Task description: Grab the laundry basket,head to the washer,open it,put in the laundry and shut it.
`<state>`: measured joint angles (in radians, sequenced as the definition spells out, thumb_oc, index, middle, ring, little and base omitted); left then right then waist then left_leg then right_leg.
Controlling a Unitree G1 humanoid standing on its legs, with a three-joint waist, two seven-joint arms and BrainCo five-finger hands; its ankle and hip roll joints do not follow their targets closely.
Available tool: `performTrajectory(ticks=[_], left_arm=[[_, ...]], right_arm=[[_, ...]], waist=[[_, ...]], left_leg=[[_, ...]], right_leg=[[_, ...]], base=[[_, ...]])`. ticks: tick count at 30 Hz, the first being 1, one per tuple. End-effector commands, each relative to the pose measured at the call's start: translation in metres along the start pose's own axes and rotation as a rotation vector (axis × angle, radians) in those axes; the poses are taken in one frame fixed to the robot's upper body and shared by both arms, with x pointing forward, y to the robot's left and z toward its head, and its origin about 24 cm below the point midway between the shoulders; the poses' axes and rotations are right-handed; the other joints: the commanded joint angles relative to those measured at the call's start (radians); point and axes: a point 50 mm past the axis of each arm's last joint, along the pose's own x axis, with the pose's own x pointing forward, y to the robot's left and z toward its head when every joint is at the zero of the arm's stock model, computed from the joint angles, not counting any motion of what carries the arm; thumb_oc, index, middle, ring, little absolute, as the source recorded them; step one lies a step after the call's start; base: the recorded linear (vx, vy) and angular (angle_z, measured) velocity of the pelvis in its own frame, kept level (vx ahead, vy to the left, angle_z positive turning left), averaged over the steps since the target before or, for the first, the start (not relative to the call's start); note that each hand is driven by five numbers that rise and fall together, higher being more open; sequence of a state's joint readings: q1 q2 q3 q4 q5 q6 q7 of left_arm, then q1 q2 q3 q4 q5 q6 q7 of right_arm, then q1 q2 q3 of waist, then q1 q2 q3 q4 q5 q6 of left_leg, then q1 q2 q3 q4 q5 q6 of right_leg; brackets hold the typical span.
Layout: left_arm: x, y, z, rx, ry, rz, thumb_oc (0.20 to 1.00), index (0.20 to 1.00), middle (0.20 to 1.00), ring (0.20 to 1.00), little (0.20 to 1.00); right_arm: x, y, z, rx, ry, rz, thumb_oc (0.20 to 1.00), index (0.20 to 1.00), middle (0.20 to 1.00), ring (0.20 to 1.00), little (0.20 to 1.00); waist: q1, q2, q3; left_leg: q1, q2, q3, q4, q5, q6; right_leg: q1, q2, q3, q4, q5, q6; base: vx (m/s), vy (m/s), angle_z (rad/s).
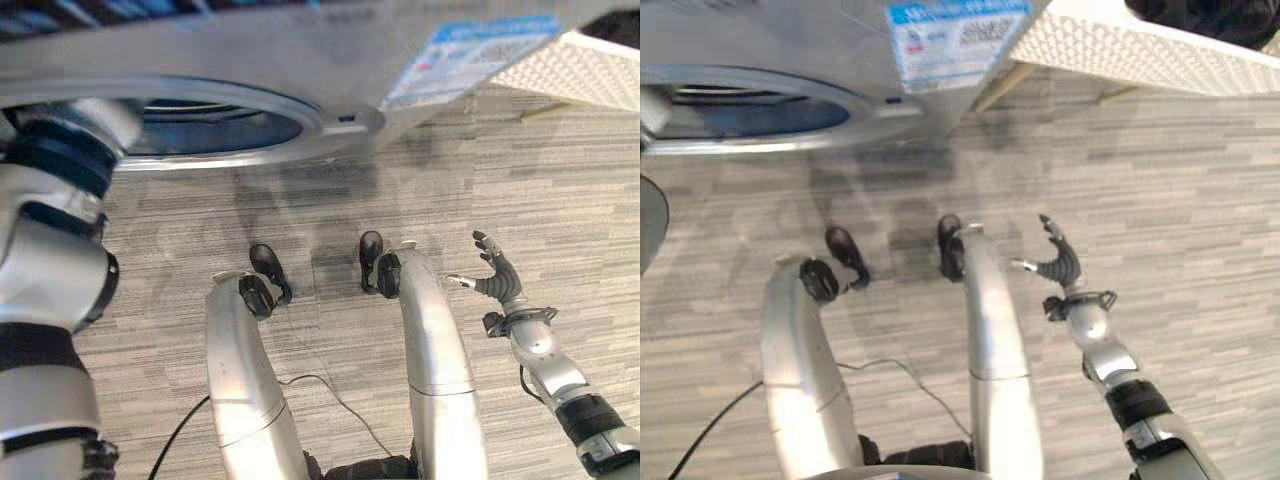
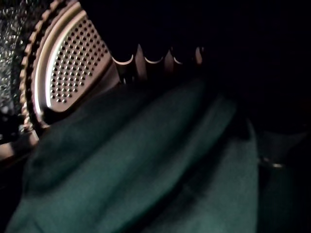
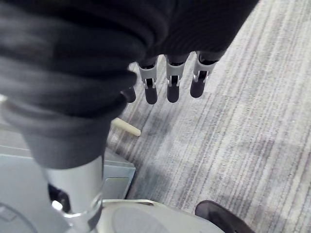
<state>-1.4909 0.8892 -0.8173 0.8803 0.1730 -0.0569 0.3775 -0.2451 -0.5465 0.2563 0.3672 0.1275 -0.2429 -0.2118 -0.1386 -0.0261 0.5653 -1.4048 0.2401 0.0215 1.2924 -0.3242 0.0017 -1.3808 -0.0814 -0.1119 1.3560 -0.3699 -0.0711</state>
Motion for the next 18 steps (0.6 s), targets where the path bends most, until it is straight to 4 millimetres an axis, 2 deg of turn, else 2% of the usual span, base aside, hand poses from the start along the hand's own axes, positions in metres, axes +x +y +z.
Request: performTrajectory(ticks=[1,5,9,10,11,12,15,16,17,18], left_arm=[[-0.025,-0.033,-0.012,-0.118,0.042,-0.087,1.0,1.0,1.0,1.0,1.0],[-0.05,-0.058,-0.02,-0.225,0.077,-0.149,1.0,1.0,1.0,1.0,1.0],[-0.098,-0.097,-0.03,-0.431,0.178,-0.218,1.0,1.0,1.0,1.0,1.0],[-0.1,-0.097,-0.031,-0.432,0.182,-0.22,1.0,1.0,1.0,1.0,1.0],[-0.136,-0.124,-0.027,-0.585,0.247,-0.281,1.0,1.0,1.0,1.0,1.0],[-0.155,-0.135,-0.026,-0.635,0.286,-0.316,1.0,1.0,1.0,1.0,1.0],[-0.208,-0.165,-0.02,-0.783,0.404,-0.421,1.0,1.0,1.0,1.0,1.0],[-0.209,-0.165,-0.02,-0.784,0.406,-0.422,1.0,1.0,1.0,1.0,1.0],[-0.246,-0.179,-0.02,-0.876,0.509,-0.473,1.0,1.0,1.0,1.0,1.0],[-0.263,-0.185,-0.02,-0.912,0.563,-0.501,1.0,1.0,1.0,1.0,1.0]], right_arm=[[-0.016,0.013,-0.012,0.047,0.042,0.02,1.0,1.0,1.0,1.0,1.0],[-0.017,0.015,-0.018,0.049,0.081,0.013,1.0,1.0,1.0,1.0,1.0],[-0.02,0.021,-0.028,0.04,0.14,0.018,1.0,1.0,1.0,1.0,1.0],[-0.021,0.021,-0.029,0.036,0.141,0.021,1.0,1.0,1.0,1.0,1.0],[-0.024,0.025,-0.036,0.027,0.187,0.02,1.0,1.0,1.0,1.0,1.0],[-0.026,0.026,-0.04,0.015,0.208,0.023,1.0,1.0,1.0,1.0,1.0],[-0.03,0.028,-0.052,0.001,0.276,0.019,1.0,1.0,1.0,1.0,1.0],[-0.031,0.028,-0.052,0.0,0.278,0.02,1.0,1.0,1.0,1.0,1.0],[-0.036,0.028,-0.061,0.01,0.323,0.009,1.0,1.0,1.0,1.0,1.0],[-0.041,0.028,-0.067,0.013,0.354,0.01,1.0,1.0,1.0,1.0,1.0]], waist=[[-0.011,0.016,-0.191],[0.006,0.013,-0.203],[0.028,0.006,-0.205],[0.025,0.007,-0.203],[0.043,0.003,-0.199],[0.044,0.002,-0.194],[0.063,-0.005,-0.194],[0.062,-0.005,-0.192],[0.073,-0.01,-0.191],[0.078,-0.012,-0.193]], left_leg=[[0.012,-0.012,-0.006,0.048,-0.095,0.08],[0.077,-0.025,0.003,-0.01,-0.091,0.073],[0.189,-0.042,0.021,-0.124,-0.07,0.061],[0.197,-0.043,0.022,-0.13,-0.068,0.061],[0.26,-0.052,0.033,-0.191,-0.054,0.054],[0.313,-0.06,0.045,-0.239,-0.041,0.048],[0.419,-0.082,0.067,-0.33,-0.011,0.034],[0.428,-0.083,0.068,-0.337,-0.009,0.034],[0.53,-0.094,0.073,-0.422,0.016,0.028],[0.585,-0.098,0.076,-0.472,0.031,0.024]], right_leg=[[0.014,0.018,0.036,-0.176,0.039,0.069],[0.07,0.001,0.039,-0.204,0.03,0.07],[0.175,-0.023,0.032,-0.286,0.036,0.072],[0.182,-0.024,0.033,-0.291,0.038,0.072],[0.241,-0.036,0.028,-0.342,0.048,0.076],[0.287,-0.041,0.028,-0.378,0.055,0.079],[0.385,-0.044,0.021,-0.455,0.077,0.085],[0.394,-0.044,0.021,-0.46,0.079,0.086],[0.49,-0.047,0.012,-0.529,0.101,0.092],[0.546,-0.047,0.007,-0.574,0.114,0.098]], base=[[-0.01,0.006,0.13],[-0.01,0.011,0.15],[-0.02,0.009,0.14],[-0.03,0.027,0.14],[-0.04,0.017,0.27],[-0.03,0.028,0.18],[0.01,0.025,0.29],[0.04,0.019,0.14],[0.05,0.02,0.08],[0.08,0.01,0.07]])
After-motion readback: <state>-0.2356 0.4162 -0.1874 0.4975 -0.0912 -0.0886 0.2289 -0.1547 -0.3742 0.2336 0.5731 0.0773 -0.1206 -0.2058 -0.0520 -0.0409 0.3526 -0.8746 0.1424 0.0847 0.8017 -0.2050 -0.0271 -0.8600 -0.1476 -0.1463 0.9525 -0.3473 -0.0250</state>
